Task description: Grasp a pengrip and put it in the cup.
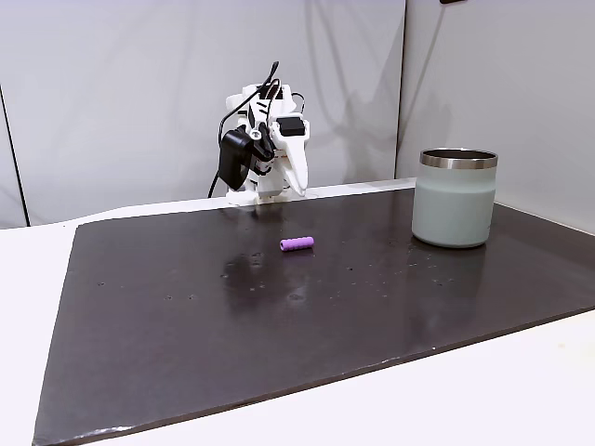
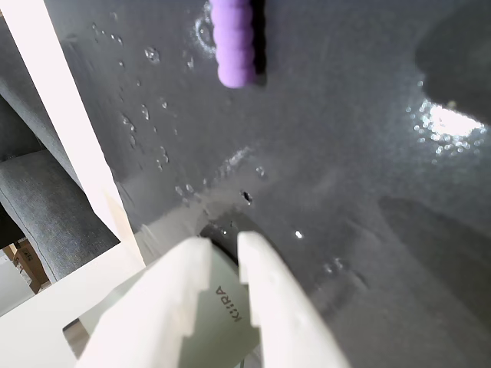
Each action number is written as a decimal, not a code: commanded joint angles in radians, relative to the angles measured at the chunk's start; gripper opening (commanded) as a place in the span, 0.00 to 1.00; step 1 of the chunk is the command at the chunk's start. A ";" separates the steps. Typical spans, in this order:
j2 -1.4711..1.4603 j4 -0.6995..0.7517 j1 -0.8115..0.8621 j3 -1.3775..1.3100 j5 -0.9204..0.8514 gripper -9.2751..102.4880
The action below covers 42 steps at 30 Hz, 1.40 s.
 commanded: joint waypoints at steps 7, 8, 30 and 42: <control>0.009 -0.015 -0.011 -0.008 -0.017 0.08; 0.009 -0.015 -0.011 -0.008 -0.017 0.08; -0.652 0.163 -0.015 -0.787 -0.032 0.08; -1.341 0.480 0.071 -1.405 0.058 0.29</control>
